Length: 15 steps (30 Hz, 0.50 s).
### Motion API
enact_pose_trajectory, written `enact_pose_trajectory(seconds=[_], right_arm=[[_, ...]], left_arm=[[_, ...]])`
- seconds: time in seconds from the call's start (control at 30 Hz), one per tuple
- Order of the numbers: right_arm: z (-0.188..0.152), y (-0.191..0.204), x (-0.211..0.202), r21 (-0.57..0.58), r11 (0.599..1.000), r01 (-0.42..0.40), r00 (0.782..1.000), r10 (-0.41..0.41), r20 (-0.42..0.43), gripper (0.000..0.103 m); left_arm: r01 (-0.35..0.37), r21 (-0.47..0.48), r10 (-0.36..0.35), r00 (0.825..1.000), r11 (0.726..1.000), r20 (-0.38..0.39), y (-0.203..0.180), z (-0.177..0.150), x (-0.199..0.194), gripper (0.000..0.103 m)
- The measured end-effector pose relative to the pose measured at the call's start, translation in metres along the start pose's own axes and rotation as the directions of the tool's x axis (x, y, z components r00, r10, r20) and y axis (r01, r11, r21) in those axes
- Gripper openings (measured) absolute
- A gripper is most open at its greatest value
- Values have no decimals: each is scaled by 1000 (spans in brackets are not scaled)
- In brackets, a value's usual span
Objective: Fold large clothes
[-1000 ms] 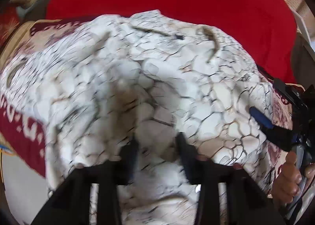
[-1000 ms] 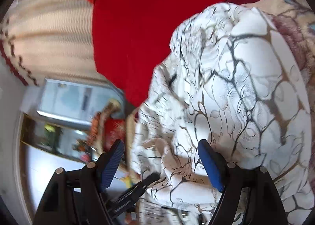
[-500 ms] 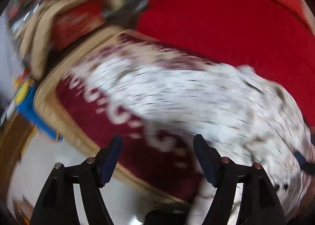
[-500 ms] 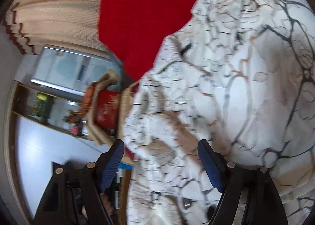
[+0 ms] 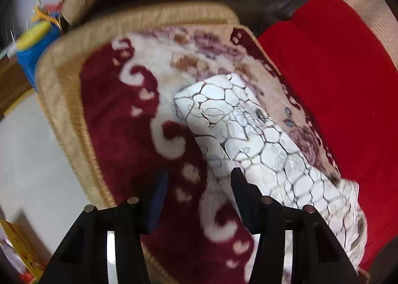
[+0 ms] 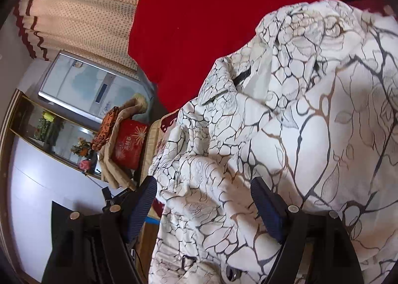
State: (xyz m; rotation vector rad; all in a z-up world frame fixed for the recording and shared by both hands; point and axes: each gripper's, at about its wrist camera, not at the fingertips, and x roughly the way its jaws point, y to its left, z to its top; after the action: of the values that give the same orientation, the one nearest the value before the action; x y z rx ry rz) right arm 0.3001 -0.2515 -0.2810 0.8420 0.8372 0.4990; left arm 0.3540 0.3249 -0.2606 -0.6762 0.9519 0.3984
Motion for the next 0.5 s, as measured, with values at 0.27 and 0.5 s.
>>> enact_pose_trajectory(seconds=[0.27,0.5], right_arm=[[3,3,9,-54,996,64,998,-64,14,81],[2,4,10,-97,989,109,994,-107,28,79]], left_arm=[[91,-46,-90,996,995,7,-7,18,37,53],[37,-38,-35,998,999,51,-12,28,43,12]])
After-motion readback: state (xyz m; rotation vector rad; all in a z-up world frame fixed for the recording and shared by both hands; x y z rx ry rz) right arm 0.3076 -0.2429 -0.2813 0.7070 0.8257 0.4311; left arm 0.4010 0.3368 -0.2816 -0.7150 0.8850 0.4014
